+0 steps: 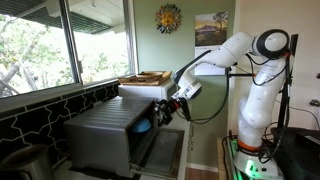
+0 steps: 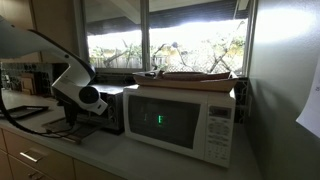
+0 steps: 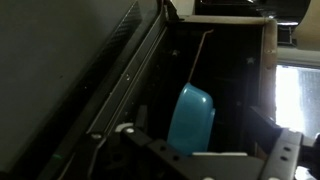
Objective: Flip the blue bowl over
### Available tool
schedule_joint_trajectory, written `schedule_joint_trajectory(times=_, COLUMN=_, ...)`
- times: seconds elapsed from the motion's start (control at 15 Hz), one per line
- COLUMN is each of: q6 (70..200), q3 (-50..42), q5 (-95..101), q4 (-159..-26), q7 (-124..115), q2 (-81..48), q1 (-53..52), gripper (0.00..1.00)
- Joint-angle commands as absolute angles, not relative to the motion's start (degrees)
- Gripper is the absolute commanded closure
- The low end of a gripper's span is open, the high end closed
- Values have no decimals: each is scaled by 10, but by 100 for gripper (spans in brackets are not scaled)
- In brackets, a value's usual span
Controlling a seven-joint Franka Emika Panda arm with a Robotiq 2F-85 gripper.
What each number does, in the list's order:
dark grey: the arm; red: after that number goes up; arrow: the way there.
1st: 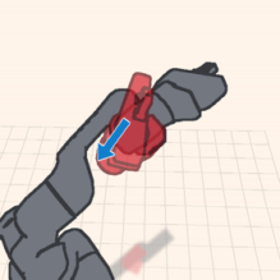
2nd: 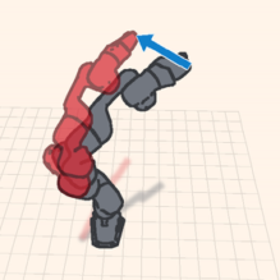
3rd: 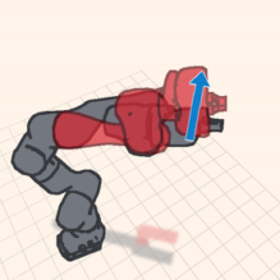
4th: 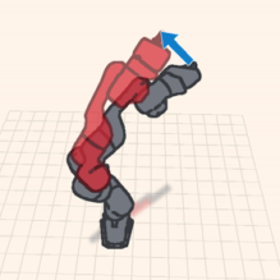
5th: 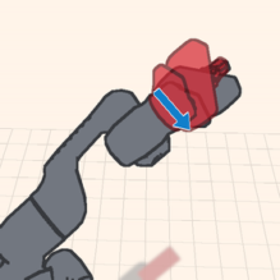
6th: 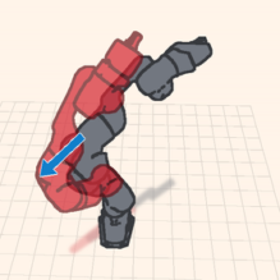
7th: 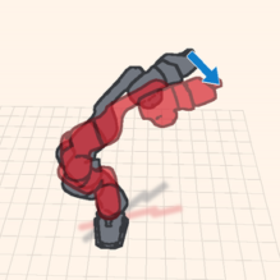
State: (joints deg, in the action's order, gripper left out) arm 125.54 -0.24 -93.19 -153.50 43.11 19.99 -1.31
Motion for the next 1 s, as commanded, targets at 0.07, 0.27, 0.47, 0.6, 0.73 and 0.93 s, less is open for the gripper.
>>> schedule_joint_trajectory(times=0.07, q6=1247, q3=21, q5=-983, q4=-1532, q7=465, q2=161, q1=-9, gripper=0)
schedule_joint_trajectory(times=0.27, q6=1243, q3=28, q5=-1017, q4=-1528, q7=485, q2=148, q1=-8, gripper=0)
schedule_joint_trajectory(times=0.47, q6=1233, q3=30, q5=-1053, q4=-1525, q7=506, q2=137, q1=-7, gripper=0)
schedule_joint_trajectory(times=0.6, q6=1225, q3=30, q5=-1074, q4=-1525, q7=515, q2=132, q1=-7, gripper=0)
schedule_joint_trajectory(times=0.73, q6=1218, q3=31, q5=-1094, q4=-1524, q7=520, q2=126, q1=-7, gripper=0)
schedule_joint_trajectory(times=0.93, q6=1218, q3=34, q5=-1121, q4=-1523, q7=519, q2=118, q1=-7, gripper=0)
